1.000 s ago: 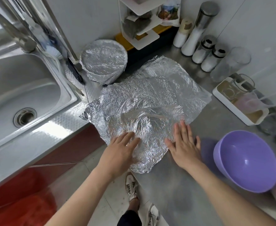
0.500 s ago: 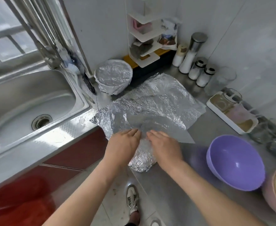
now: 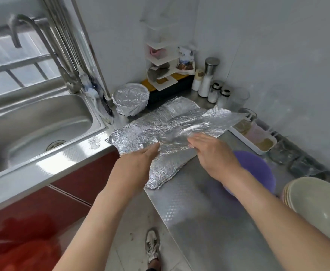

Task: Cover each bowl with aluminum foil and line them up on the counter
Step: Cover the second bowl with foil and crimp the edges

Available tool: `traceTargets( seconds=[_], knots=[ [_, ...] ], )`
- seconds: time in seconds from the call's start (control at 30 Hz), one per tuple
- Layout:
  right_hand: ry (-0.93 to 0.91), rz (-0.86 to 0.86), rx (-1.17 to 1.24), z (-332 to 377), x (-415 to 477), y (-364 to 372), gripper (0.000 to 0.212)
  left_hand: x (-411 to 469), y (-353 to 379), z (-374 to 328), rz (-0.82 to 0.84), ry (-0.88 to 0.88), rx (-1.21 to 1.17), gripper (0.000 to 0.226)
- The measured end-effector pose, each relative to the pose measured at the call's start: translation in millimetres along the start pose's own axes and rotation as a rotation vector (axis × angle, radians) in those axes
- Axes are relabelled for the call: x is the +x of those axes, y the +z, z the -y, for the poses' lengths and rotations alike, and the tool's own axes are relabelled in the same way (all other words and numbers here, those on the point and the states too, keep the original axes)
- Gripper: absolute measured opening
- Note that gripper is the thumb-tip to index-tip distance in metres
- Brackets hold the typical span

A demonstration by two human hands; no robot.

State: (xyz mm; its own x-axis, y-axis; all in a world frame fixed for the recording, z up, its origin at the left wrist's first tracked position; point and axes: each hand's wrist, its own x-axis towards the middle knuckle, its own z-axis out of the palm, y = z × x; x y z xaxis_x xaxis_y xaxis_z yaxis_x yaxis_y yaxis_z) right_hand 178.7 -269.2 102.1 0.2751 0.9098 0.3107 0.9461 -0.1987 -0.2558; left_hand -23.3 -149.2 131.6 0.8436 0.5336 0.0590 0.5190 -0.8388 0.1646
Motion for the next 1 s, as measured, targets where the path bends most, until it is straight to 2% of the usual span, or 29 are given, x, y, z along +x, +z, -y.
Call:
traceTargets(
  seconds=[0.1, 0.17, 0.2, 0.23, 0.3, 0.33, 0.4, 0.47, 0.53, 0.6, 0.67, 0.87, 1.0],
  knots=[
    [0.165, -0.081, 0.12, -8, -12, -21, 0.021, -9, -4, -16, -0.294, 0.031, -0.305, 0.071],
    [0.333, -0.164, 0.261, -12, -19, -38, 0.021, -9, 3, -34, -0.494, -0.064, -0.494, 0.062],
    [0.424, -0.198, 0.325, -17, -23, -45, 0.022, -7, 7, -45, -0.543, -0.138, -0.591, 0.053],
    [0.518, -0.24, 0.394, -22, -27, -52, 0.029, -3, 14, -56, -0.521, -0.206, -0.682, 0.042],
    [0.677, -0.365, 0.642, -34, -33, -62, 0.037, 5, 35, -82, -0.242, -0.305, -0.721, 0.024],
    [0.748, -0.445, 0.868, -40, -35, -67, 0.035, 11, 49, -96, -0.062, -0.321, -0.66, 0.024],
    [0.871, -0.567, 1.404, -44, -41, -76, 0.022, 18, 81, -123, 0.22, -0.323, -0.536, 0.037],
    [0.973, -0.676, 1.742, -53, -51, -82, 0.014, 24, 111, -154, 0.391, -0.352, -0.539, 0.054],
    [1.058, -0.756, 1.901, -67, -60, -80, 0.018, 30, 132, -176, 0.468, -0.412, -0.599, 0.057],
    [1.179, -0.78, 1.992, -80, -65, -76, 0.025, 37, 142, -188, 0.475, -0.459, -0.674, 0.047],
    [1.249, -0.818, 2.044, -93, -69, -70, 0.029, 42, 145, -190, 0.4, -0.478, -0.728, 0.034],
    [1.269, -0.875, 1.991, -105, -77, -62, 0.021, 25, 134, -151, 0.191, -0.532, -0.674, 0.02],
    [1.223, -0.815, 1.878, -100, -75, -69, 0.014, 8, 143, -107, 0.22, -0.603, -0.701, 0.041]
  ],
)
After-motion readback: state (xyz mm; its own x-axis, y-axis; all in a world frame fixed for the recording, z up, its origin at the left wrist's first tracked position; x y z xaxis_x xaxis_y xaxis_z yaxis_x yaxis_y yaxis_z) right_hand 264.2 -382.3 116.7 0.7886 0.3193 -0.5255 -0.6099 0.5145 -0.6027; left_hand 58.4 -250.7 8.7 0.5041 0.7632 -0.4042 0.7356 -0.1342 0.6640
